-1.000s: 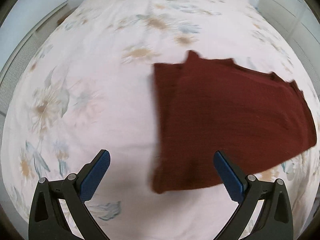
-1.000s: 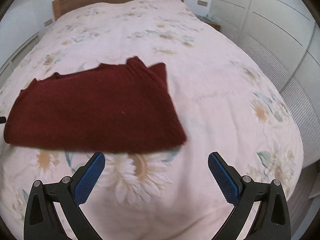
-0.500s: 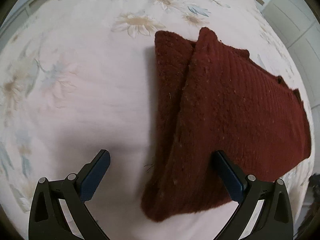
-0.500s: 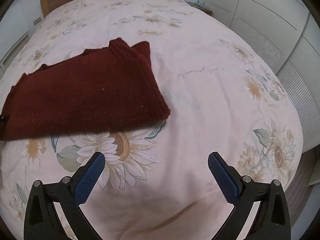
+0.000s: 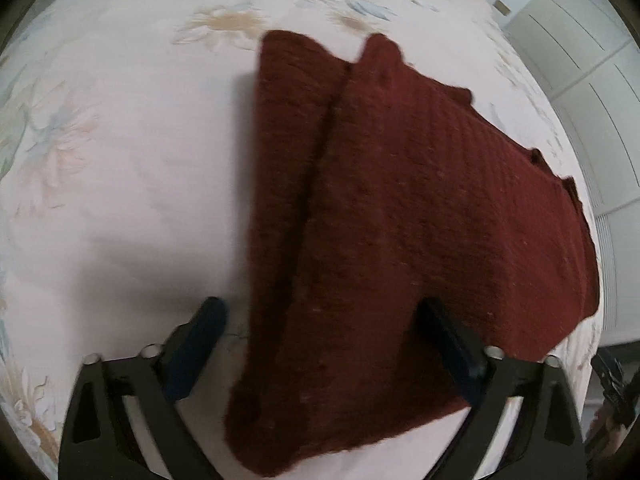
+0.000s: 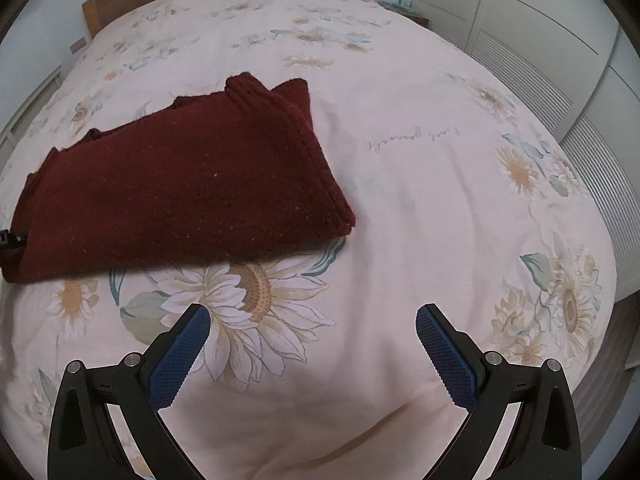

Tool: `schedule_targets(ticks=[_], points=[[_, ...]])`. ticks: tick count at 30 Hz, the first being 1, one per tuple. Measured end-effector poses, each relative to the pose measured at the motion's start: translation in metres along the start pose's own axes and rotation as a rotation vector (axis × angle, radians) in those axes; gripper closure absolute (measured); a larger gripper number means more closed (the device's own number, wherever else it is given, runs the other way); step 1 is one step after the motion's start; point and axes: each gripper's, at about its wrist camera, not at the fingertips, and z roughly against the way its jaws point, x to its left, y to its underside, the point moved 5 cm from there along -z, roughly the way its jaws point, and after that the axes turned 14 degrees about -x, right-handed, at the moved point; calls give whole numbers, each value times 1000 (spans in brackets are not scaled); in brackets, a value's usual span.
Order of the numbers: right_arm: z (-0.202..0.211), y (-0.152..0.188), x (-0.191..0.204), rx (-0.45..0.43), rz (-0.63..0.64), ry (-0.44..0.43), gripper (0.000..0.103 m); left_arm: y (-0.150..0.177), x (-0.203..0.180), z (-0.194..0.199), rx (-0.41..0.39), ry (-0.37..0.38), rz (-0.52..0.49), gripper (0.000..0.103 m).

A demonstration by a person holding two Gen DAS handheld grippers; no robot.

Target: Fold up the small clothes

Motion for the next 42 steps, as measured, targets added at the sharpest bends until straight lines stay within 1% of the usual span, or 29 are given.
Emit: schedule_targets(ticks=[1, 2, 3, 4, 7, 10, 14, 17, 19, 21, 23, 26, 30, 31, 34, 36, 39, 40, 42], points=[[1, -1, 0, -4, -3, -2, 0, 0, -3, 1, 3, 26, 1, 42], [2, -2, 0, -7, -6, -4, 0, 0, -7, 3, 10, 55, 8, 49], [4, -3, 0, -12, -10, -8, 0, -1, -10, 5, 19, 69, 11, 59], [5, -4, 0, -18, -15, -13, 0, -2, -12, 6, 22, 69, 7, 66], [10, -9, -2, -39, -26, -26, 0, -7, -15, 16, 19, 57, 7, 77], [13, -16, -8, -66, -50, -44, 0, -16, -20, 35, 9, 61, 35, 81], [16, -25, -18, -101, -85, -69, 0, -38, -43, 72, -27, 102, 38, 83], [19, -31, -33, -127, -114, -81, 0, -55, -81, 95, -47, 113, -9, 83], [21, -35, -45, -142, -135, -82, 0, -65, -117, 106, -58, 116, -60, 84], [24, -37, -58, -155, -155, -79, 0, -74, -154, 113, -68, 122, -106, 85], [27, -40, -74, -170, -177, -64, 0, -82, -190, 111, -91, 122, -146, 85], [33, -40, -98, -183, -210, -45, 0, -87, -260, 91, -85, 146, -206, 86], [40, -34, -126, -178, -292, -50, 0, -78, -332, 54, -66, 145, -267, 86], [41, -32, -131, -178, -305, -55, 0, -75, -342, 44, -62, 144, -269, 86], [41, -24, -142, -160, -305, -30, 0, -57, -372, 11, -35, 140, -280, 86], [37, -16, -147, -125, -300, -15, 0, -45, -383, -8, -17, 119, -300, 86], [30, -6, -149, -89, -307, -17, 0, -26, -396, -37, 10, 52, -350, 86], [29, -3, -149, -82, -308, -21, 0, -20, -395, -43, 17, 32, -352, 86], [26, 2, -148, -69, -303, -23, 0, -9, -391, -58, 27, -32, -348, 85]])
